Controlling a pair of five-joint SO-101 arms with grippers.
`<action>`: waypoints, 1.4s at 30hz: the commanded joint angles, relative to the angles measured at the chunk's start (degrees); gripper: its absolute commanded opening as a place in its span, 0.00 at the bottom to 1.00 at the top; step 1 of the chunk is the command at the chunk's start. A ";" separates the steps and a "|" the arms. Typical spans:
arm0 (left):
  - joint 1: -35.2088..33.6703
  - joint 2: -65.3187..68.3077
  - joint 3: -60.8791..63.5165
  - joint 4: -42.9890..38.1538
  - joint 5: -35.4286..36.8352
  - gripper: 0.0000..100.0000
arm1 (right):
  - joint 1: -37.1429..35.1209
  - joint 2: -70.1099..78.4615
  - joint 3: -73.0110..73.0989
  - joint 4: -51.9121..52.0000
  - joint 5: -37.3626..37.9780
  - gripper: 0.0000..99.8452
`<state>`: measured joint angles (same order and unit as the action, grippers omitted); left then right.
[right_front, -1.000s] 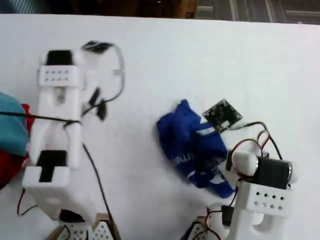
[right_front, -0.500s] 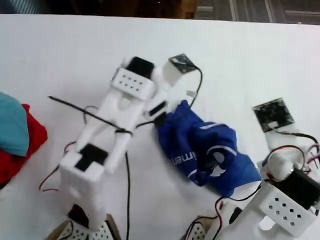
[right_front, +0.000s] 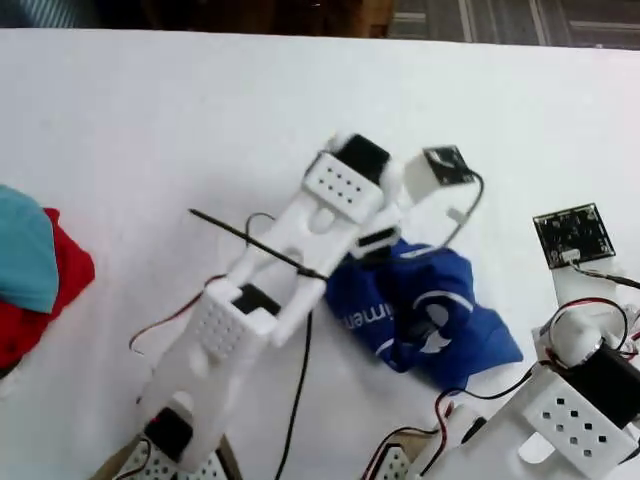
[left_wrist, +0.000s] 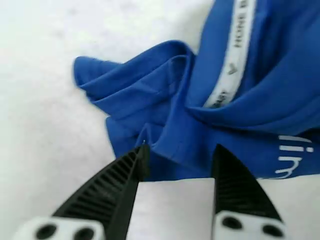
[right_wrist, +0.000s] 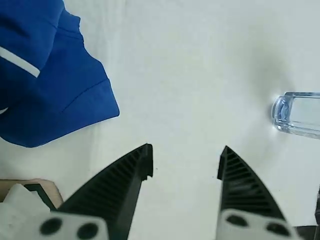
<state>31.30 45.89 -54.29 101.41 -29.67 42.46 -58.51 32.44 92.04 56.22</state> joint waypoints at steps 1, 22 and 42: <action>0.53 0.53 -2.33 0.88 -1.93 0.22 | 0.57 -0.66 -2.29 -2.07 0.18 0.21; -18.90 -4.66 -0.48 1.14 4.31 0.02 | 0.04 -0.66 -2.20 -4.79 0.00 0.21; -53.71 -75.34 70.11 0.97 -23.30 0.02 | -18.86 -0.57 -2.29 -6.55 -12.04 0.21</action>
<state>-21.63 -22.51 7.43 101.49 -49.89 24.35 -58.51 32.44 86.59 44.88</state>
